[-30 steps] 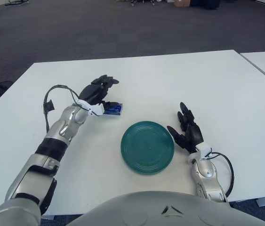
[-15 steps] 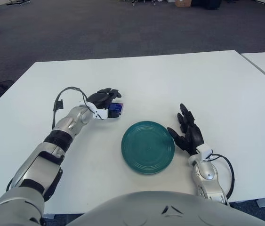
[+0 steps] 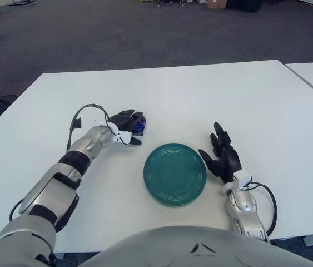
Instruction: Put the gum into the plate.
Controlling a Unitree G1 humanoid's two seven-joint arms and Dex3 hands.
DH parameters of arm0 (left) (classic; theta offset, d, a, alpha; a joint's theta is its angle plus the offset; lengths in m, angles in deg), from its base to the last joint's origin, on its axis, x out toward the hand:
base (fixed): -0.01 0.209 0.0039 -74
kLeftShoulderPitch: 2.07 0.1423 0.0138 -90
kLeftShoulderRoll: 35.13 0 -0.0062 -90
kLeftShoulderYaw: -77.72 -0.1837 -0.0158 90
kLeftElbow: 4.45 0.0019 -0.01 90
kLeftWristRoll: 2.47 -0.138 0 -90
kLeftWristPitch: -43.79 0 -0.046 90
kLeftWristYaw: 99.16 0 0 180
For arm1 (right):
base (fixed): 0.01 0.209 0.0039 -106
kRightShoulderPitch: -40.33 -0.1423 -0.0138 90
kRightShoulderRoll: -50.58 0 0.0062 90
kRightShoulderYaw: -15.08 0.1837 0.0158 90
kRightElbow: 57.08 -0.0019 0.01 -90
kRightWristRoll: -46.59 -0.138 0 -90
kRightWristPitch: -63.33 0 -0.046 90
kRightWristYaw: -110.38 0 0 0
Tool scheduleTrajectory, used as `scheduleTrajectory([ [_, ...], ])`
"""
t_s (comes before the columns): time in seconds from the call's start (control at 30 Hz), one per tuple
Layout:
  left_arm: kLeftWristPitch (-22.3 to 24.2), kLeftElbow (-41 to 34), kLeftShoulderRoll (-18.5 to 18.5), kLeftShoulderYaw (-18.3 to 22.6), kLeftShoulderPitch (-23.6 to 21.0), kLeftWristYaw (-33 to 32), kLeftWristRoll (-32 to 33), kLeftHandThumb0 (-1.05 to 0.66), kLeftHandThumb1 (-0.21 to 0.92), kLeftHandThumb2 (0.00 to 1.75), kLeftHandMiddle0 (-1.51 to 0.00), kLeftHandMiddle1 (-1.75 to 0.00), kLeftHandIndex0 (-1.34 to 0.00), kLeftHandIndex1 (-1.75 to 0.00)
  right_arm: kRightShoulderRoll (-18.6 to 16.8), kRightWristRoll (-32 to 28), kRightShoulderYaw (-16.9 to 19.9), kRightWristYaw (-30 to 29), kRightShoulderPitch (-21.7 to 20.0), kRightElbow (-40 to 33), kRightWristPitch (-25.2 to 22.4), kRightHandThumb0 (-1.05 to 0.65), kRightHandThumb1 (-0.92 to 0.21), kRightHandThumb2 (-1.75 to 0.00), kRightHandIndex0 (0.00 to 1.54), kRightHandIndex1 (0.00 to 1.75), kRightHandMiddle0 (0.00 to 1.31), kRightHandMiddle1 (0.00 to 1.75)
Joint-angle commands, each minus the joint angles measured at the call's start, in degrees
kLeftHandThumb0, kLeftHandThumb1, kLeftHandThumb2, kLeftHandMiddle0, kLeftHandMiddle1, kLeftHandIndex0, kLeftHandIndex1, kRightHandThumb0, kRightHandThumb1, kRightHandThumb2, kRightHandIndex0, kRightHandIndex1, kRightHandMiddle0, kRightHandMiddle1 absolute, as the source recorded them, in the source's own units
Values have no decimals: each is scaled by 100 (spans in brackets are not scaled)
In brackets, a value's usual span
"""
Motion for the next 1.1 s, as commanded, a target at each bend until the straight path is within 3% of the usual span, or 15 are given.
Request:
scheduleTrajectory([
  [0.0,18,276,31,-183,46,236,-60,-100,92,17,-3,0,-2,-108,24,-65,65,28,157,477,-268,-91,-92,-19,10,0,0,9],
  [0.23,-106,1280,258,-481,10,-86,-196,-86,88,11,-14,-5,-8,-116,101,-121,135,131,96,633,-193,-93,-92,-25,7,0,0,7],
  [0.3,-136,1489,312,-543,-53,-128,-209,-74,83,14,-9,-40,-9,-116,102,-117,145,137,83,663,-168,-92,-92,-27,7,0,0,7],
  [0.33,-138,1488,321,-564,-77,-75,-197,-72,82,15,-8,-47,-9,-117,102,-117,152,139,71,681,-162,-92,-92,-28,8,0,0,7],
  [0.37,-146,1486,326,-578,-97,-42,-186,-64,76,25,-5,-71,-11,-121,102,-118,157,140,62,693,-158,-92,-92,-29,8,1,0,7],
  [0.47,-129,1563,357,-650,-151,57,-188,-49,57,58,-6,-117,-12,-135,110,-121,168,151,44,723,-161,-91,-92,-30,9,1,0,8],
  [0.53,-88,1876,469,-694,-150,-59,-195,-15,58,70,-30,-132,-18,-154,120,-130,171,174,36,728,-172,-91,-92,-31,11,1,0,9],
  [0.63,8,2263,644,-665,-116,-271,-127,-5,44,97,-57,-133,-37,-168,131,-153,185,217,1,760,-174,-92,-92,-34,12,2,0,11],
  [0.7,42,2381,722,-612,-78,-364,-47,-2,31,121,-65,-146,-46,-172,139,-168,197,244,-16,778,-165,-92,-92,-38,13,1,0,13],
  [0.8,-9,2462,771,-485,-30,-390,157,0,18,140,-74,-154,-54,-174,151,-172,203,289,-29,798,-145,-91,-92,-41,14,1,0,15],
  [1.07,-310,2453,733,-305,53,-187,545,0,12,149,-79,-159,-56,-175,174,-200,269,319,-78,827,-160,-87,-92,-46,20,3,0,23],
])
